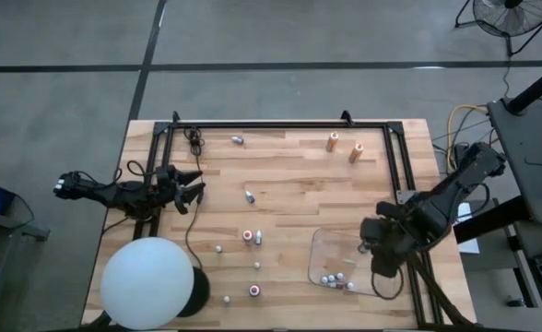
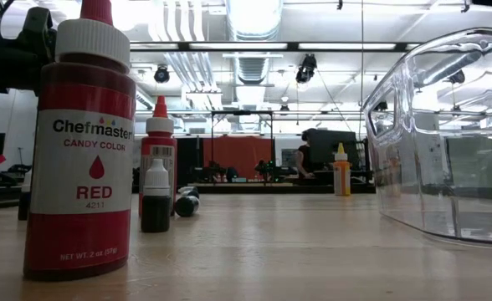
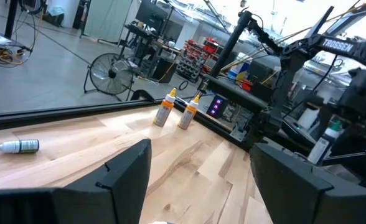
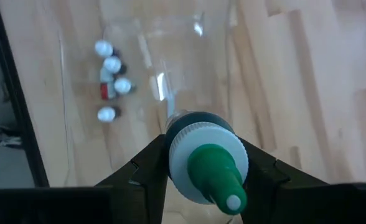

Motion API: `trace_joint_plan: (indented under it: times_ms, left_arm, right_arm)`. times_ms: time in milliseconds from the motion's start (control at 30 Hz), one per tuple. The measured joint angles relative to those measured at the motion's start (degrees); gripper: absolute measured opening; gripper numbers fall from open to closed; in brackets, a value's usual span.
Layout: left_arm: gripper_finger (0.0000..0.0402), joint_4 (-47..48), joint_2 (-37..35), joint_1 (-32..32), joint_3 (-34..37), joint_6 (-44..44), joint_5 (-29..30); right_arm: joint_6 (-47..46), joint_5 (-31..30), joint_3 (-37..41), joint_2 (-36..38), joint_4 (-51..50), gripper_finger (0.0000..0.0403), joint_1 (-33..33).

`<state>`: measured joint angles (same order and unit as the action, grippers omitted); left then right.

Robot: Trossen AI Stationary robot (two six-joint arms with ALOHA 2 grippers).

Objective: Pick & Place food coloring
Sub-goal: Put the green food color into the transparent bin

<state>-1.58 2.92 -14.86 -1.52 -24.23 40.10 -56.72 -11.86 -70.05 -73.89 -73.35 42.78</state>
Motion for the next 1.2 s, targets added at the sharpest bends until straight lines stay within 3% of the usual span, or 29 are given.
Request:
trace_joint_plan:
  times_ms: [333, 633, 1200]
  left_arm:
    - [0.0245, 0.0, -0.01, -0.02, -0.02, 0.0, 0.01]
    - [0.0245, 0.0, 0.0, -0.02, -0.02, 0.02, 0.01]
    - [0.0245, 0.0, 0.01, 0.01, -0.02, 0.02, 0.01]
  right_arm:
    - [-8.97, -0.09, 11.12, 1.06, 9.38, 0.0132, 8.01]
    - [-10.38, -0.13, 19.39, 1.01, 17.34, 0.0132, 9.52]
    - [-8.98, -0.13, 23.2, -2.34, 19.17, 0.0132, 9.49]
